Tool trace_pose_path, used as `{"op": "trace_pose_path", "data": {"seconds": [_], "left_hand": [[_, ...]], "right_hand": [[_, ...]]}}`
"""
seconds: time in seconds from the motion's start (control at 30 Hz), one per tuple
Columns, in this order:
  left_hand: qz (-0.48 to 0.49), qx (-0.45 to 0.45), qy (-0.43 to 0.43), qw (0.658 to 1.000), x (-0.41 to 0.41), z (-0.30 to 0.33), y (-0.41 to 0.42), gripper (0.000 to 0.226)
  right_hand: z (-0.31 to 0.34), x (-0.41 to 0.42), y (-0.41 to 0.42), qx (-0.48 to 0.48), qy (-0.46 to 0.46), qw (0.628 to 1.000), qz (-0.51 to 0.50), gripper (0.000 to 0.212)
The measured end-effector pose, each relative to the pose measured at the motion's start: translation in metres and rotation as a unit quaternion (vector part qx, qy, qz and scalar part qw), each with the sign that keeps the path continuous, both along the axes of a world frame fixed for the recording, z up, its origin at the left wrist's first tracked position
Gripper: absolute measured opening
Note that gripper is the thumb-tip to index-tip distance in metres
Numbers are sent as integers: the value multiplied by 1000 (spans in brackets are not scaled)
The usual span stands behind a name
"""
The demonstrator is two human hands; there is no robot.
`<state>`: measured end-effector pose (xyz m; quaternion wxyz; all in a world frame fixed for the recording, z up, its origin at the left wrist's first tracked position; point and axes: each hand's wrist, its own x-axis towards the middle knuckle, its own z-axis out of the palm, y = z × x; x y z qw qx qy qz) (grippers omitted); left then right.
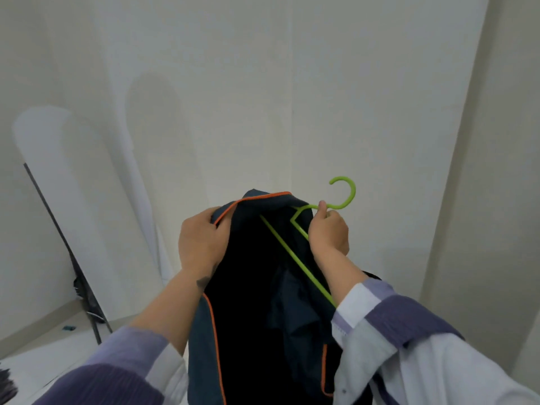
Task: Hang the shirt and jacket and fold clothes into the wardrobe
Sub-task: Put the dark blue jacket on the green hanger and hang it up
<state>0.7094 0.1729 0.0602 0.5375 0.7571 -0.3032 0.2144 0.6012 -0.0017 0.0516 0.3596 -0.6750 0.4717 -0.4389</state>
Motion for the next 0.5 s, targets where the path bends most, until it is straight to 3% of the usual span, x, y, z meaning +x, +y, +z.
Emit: {"op": "trace_pose_path", "data": {"seconds": [0.13,0.23,0.3,0.37,0.5], "left_hand": [[5,124,33,992,14,-20,9,48],[-75,254,120,957,20,-27,3,34],[-111,287,125,943,15,-24,-5,84],[-90,274,53,956,0,-9,-18,109],[-57,217,-137,965,-25,37,-47,93]], "right_hand": [[24,1,-8,-50,-21,999,-4,58],[36,-2,-9,-76,-38,996,6,54],[42,-6,-8,-102,-33,994,9,53],[48,-10,-5,-127,-20,992,14,53],[55,-17,3,-174,7,983,52,50]]}}
